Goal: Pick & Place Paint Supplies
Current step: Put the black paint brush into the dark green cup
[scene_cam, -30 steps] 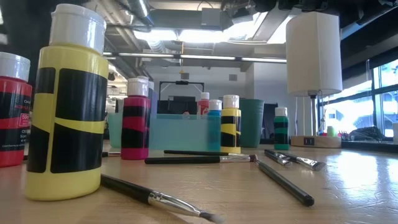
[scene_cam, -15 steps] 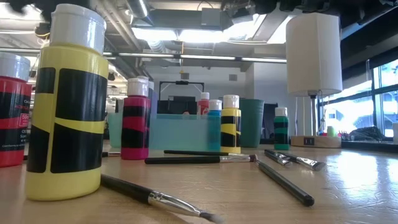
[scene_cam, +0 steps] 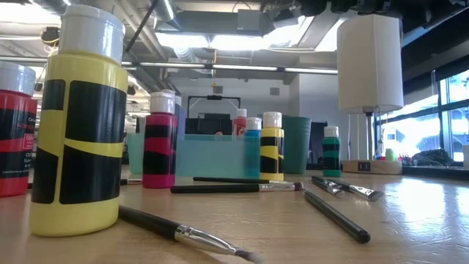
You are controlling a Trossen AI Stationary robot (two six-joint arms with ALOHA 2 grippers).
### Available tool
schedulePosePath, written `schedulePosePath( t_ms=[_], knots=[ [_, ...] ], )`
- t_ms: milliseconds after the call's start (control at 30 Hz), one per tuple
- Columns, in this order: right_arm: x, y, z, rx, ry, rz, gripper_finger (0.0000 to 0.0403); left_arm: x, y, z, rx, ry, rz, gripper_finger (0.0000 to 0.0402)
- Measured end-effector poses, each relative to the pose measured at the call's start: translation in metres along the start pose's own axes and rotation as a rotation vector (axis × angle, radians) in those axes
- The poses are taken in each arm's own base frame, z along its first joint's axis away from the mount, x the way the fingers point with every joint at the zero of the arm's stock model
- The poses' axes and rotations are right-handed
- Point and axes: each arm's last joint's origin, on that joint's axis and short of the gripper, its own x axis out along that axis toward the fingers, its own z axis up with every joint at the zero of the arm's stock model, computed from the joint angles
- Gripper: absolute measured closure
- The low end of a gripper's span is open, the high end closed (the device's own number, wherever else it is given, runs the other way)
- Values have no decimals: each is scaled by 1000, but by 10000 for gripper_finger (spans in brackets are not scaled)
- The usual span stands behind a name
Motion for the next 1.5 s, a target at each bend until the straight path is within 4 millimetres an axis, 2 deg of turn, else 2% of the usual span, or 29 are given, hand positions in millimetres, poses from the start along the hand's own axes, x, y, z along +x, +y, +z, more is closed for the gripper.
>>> schedulePosePath(
  t_ms=[100, 233, 367, 533, 767, 933, 1067, 1233, 1500],
  knots=[
    [0, -1, 4, -1, -46, -1, 146, -4, 7, 12, -18, -66, -31, 400],
    [-1, -1, 12, -2, -133, 18, 146, 1, 10, 29, -25, -206, -176, 400],
    [-1, -3, 13, 7, -143, -13, 146, 16, 8, 44, -47, -415, -296, 400],
    [-1, -4, 13, 9, -132, -48, 146, 42, 3, 46, -47, -580, -375, 400],
    [0, 0, 9, -8, -107, 27, 146, 77, -26, 37, -58, -590, -505, 400],
    [0, 6, 11, -14, -133, 96, 146, 85, -49, 29, -29, -583, -564, 400],
    [0, 8, 15, -20, -159, 97, 146, 82, -51, 31, -15, -603, -561, 400],
    [0, 5, 16, -9, -133, -28, 144, 82, -48, 34, -45, -620, -521, 400],
    [1, 4, 18, 53, -172, -47, 144, 84, -44, 37, -99, -626, -421, 400]
  ],
)
